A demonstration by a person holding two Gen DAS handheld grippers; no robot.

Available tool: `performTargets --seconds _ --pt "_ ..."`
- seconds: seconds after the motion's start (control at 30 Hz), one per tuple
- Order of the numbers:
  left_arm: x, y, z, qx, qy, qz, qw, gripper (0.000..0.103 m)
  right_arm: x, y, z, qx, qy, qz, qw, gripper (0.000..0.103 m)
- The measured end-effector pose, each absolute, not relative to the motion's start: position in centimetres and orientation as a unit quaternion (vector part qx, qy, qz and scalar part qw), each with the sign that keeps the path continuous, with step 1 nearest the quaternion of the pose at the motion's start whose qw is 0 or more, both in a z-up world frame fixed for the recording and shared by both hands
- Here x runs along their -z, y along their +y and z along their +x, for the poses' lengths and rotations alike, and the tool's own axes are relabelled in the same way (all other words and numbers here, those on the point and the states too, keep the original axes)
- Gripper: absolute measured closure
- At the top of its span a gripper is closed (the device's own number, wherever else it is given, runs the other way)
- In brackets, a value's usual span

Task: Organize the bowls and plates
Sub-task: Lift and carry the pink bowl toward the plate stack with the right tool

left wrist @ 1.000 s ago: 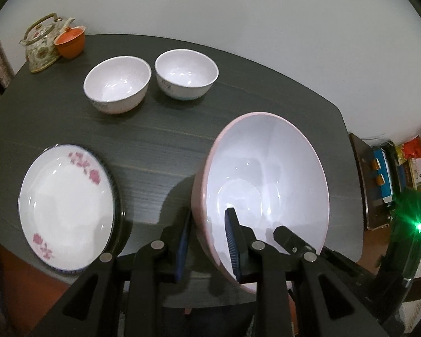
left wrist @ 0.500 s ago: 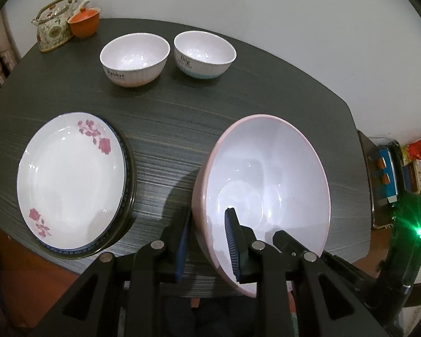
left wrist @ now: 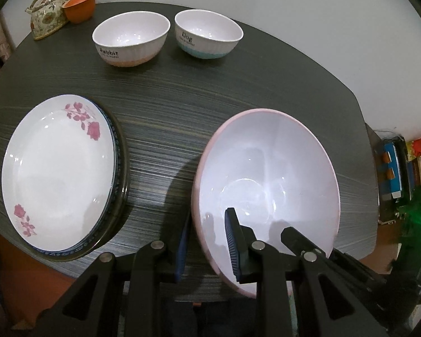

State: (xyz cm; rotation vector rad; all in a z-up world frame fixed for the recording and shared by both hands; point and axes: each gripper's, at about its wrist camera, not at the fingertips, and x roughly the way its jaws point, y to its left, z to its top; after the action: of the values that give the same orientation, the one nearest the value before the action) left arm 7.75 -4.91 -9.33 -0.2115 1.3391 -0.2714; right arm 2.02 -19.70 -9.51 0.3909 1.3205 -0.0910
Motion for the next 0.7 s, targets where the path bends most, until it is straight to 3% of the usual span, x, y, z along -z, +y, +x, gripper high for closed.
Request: performTargets --seconds 0.7 --pt "11.2 -6.0 7.9 0.126 0.633 -0.084 0.759 0.078 10.4 -19.8 2.3 0.046 0.614 0.188 0.765 0.077"
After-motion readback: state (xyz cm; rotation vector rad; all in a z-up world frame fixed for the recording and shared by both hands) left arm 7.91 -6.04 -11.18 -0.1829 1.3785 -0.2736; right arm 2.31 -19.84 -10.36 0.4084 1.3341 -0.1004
